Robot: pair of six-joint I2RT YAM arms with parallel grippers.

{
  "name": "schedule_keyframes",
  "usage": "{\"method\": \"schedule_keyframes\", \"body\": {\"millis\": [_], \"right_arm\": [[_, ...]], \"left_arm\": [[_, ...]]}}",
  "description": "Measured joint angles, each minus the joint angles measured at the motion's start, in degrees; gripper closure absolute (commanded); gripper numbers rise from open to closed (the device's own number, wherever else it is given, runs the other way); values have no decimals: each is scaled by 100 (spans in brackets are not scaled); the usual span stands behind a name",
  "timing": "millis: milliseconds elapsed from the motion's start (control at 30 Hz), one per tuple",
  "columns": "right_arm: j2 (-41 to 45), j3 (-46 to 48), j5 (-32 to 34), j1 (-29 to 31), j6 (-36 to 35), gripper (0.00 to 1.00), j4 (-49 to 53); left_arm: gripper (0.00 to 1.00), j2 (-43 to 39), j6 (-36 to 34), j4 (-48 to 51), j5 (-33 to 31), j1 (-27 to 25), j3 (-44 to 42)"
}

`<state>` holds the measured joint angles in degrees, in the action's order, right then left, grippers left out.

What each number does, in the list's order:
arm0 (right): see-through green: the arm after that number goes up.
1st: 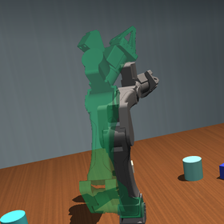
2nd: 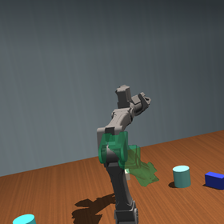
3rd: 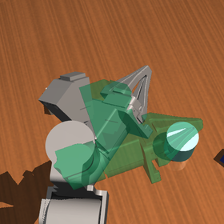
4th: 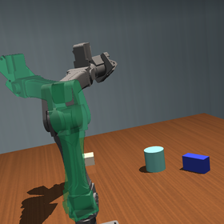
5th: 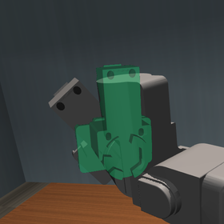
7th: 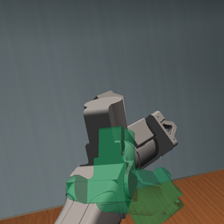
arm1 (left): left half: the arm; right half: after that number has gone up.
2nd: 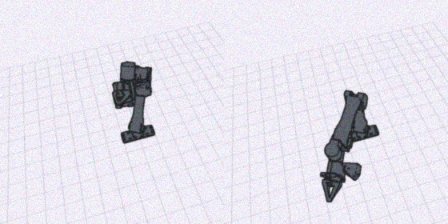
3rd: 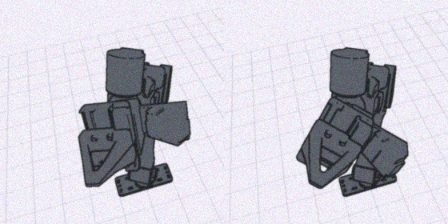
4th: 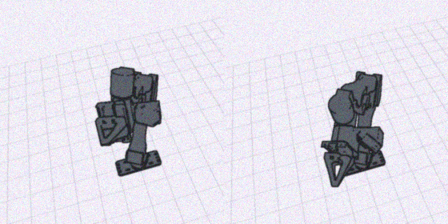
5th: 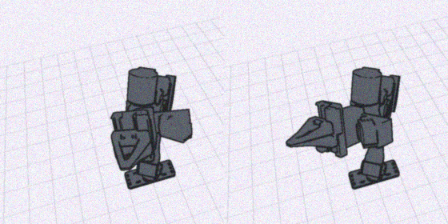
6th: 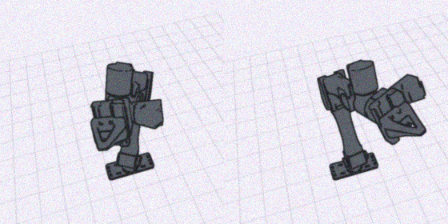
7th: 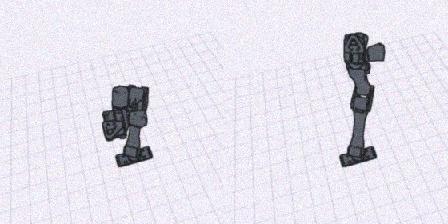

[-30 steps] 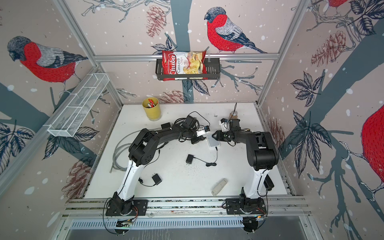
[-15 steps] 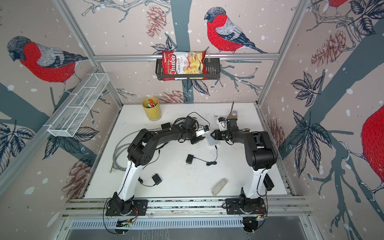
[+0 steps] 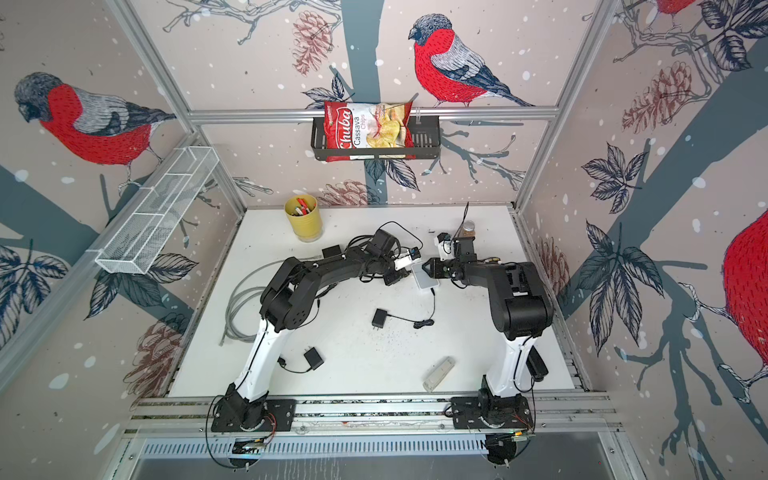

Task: Insert the plug into the switch port
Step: 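Open the left gripper and draw it back from the inserted plug, then grasp the second black cable's plug near the power brick with the left gripper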

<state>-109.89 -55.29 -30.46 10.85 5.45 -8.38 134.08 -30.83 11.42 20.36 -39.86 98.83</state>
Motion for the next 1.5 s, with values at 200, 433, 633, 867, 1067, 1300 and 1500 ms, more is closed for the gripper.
{"method": "schedule_keyframes", "body": {"millis": [200, 433, 633, 867, 1067, 1300, 1500], "right_arm": [[-33, 20, -179, -210, 98, 58, -46], [15, 140, -525, -476, 590, 50, -142], [83, -13, -428, -474, 909, 41, 164], [391, -157, 96, -527, 997, 32, 863], [874, -219, 415, -498, 1095, 31, 1220], [1189, -101, 658, -229, 1097, 31, 1231], [1080, -79, 688, 131, 1095, 30, 1213]], "left_arm": [[100, -31, -24, -160, -94, -15, -79], [65, -109, -111, -688, -105, -35, -328], [48, -407, -90, -1014, 94, 109, -627], [47, -1032, 105, -1226, 258, 264, -1056], [48, -1856, 852, -1222, -503, 332, -1360], [53, -3276, 2844, -739, -2903, 645, -2505], [54, -3770, 3622, 149, -3427, 986, -3582]]}}
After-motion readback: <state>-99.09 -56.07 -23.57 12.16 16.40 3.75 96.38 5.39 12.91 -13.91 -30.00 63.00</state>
